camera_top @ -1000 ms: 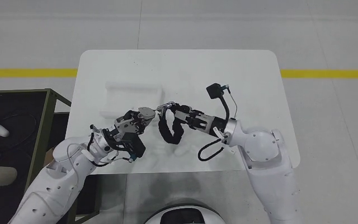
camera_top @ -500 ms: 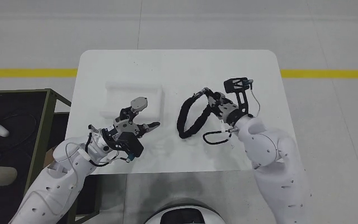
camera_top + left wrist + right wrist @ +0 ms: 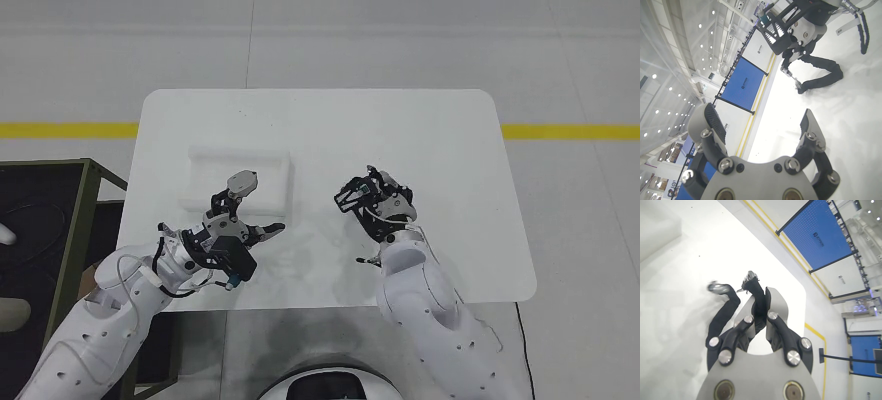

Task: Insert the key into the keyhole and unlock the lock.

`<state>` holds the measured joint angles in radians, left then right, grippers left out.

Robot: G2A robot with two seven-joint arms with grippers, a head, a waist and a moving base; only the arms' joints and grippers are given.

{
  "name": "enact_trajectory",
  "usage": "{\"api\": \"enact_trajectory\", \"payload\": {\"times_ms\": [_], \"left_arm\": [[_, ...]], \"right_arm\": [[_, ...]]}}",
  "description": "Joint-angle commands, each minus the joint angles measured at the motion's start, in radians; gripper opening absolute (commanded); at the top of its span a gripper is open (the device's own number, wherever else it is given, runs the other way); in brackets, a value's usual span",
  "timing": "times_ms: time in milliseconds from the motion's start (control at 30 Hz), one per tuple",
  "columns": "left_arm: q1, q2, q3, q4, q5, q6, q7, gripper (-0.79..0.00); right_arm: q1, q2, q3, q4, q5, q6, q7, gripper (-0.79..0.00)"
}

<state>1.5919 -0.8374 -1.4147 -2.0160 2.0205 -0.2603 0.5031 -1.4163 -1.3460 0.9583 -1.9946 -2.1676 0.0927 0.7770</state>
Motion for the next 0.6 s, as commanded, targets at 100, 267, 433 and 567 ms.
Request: {"api": "enact_trajectory", "payload": {"times_ms": [100,267,433,567], "left_arm": [[0.0,0.0,0.0,0.0,0.0,0.0,0.0,0.0],[0.0,0.0,0.0,0.0,0.0,0.0,0.0,0.0],[0.0,0.0,0.0,0.0,0.0,0.0,0.0,0.0],[0.0,0.0,0.0,0.0,0.0,0.0,0.0,0.0]], "right_arm": [[-0.009,-0.015,0.053,-0.037,0.212,0.093,0.002,-0.785],[-0.017,-0.038,0.155,-0.068,0.644,0.244,-0.04,-0.785],[0.007,-0.058,0.279,0.028,1.204,0.257,-0.022,0.0],[0.032,-0.056,0.359,0.095,1.373,0.205,-0.014,0.0]]}}
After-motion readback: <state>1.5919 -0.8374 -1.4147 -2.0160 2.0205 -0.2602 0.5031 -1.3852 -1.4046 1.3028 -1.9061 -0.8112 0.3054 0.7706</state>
